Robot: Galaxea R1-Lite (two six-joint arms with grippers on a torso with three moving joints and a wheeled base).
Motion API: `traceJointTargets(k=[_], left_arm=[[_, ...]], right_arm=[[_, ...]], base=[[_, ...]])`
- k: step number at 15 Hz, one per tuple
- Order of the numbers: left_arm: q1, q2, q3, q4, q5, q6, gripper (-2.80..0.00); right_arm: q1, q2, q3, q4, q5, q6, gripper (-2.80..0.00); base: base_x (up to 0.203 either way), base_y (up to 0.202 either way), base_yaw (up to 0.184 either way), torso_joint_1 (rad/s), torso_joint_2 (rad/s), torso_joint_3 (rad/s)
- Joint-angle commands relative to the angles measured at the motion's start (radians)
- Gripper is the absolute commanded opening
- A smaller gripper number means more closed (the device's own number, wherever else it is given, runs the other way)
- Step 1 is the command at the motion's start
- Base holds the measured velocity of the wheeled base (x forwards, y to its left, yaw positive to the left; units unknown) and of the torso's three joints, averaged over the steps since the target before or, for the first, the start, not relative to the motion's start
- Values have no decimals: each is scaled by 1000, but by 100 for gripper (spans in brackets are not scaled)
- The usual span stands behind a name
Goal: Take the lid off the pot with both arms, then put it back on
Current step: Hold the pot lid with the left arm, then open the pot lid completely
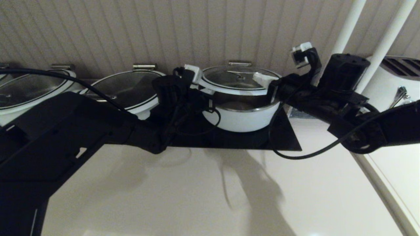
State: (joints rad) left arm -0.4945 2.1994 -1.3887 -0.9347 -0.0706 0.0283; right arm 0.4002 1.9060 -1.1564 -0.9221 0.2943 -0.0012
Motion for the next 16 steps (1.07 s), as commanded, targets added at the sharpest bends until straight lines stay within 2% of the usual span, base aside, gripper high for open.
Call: traceJointTargets(k=[1,3,6,10,16], left_arm=[[-1,-3,0,-7,-1,2,-280],[1,-1,2,-7,-1,12,-280],[-1,5,-1,-10,-1,12,-280],[1,20,-41,-6,-1,12,-280],[1,31,-49,-3,-1,13,-280]], right_arm=[[-1,-54,58,-4,4,1,-280],[0,-106,122,-5,10,3,-280],[1,-173,220,-4,59,4,-280],[2,-199,323,-11,70,4,-280],[1,-111,353,-58,68,8,-280]], base=[[0,0,0,0,0,0],[0,0,0,0,0,0],[0,0,0,0,0,0],[0,0,0,0,0,0],[0,0,0,0,0,0]])
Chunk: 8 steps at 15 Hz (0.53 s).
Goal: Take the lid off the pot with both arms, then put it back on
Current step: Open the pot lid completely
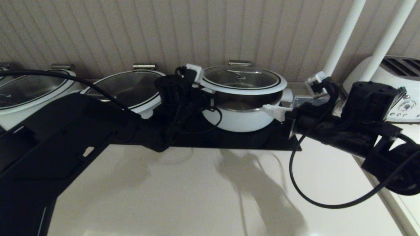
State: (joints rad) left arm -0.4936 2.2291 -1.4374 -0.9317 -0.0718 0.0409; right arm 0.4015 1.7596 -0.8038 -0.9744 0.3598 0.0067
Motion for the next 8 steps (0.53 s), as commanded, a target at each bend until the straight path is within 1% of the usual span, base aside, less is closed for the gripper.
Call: traceJointTargets(k=[1,4,8], left_arm=[[0,1,0,-7,0,1,-280],[0,0,-1,-2,0,1,-280],[1,-3,-1,1,0,1,-280]], right_arm=[[-1,59,0,-31,1,0,-280],[-1,126,-15,-93,-1,-2,-280],[-1,181,-90,-102,-5,-2,-280]], base=[[0,0,0,0,0,0],[0,0,0,0,0,0],[0,0,0,0,0,0]])
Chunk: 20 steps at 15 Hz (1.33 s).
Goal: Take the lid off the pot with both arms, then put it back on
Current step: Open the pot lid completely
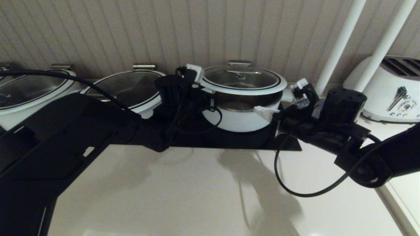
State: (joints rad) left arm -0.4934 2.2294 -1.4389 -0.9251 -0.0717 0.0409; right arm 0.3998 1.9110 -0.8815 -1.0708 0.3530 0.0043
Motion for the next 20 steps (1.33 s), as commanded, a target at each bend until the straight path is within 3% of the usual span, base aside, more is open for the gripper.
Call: traceJointTargets(k=[1,20], left_arm=[[6,-4,0,-4,-2,1,-280],[21,1,-1,-4,-5,8,-280]], right_arm=[[1,41,-32,-4,1,0,-280],[-72,198,-300,48,-20,-3,-280]], base=[[0,0,0,0,0,0],[0,0,0,0,0,0]])
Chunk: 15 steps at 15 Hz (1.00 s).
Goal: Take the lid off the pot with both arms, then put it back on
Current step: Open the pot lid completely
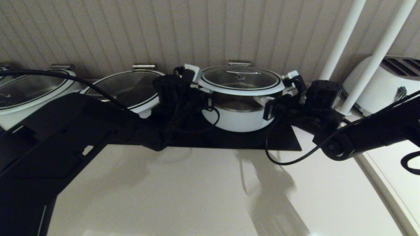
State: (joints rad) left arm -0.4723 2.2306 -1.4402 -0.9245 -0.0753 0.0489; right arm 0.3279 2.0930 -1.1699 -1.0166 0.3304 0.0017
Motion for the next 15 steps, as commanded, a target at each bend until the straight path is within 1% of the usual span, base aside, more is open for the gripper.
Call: traceJointTargets(k=[1,6,11,15], left_arm=[[0,-2,0,-5,0,0,-280],[0,0,1,-4,-1,0,-280],[0,0,3,-5,-1,0,-280],[0,-9,15,-7,0,2,-280]], right_arm=[[0,19,-21,-7,2,0,-280],[0,29,-53,-5,2,-1,-280],[-5,33,-135,58,2,0,-280],[-12,32,-152,67,2,-1,-280]], base=[[0,0,0,0,0,0],[0,0,0,0,0,0],[0,0,0,0,0,0],[0,0,0,0,0,0]])
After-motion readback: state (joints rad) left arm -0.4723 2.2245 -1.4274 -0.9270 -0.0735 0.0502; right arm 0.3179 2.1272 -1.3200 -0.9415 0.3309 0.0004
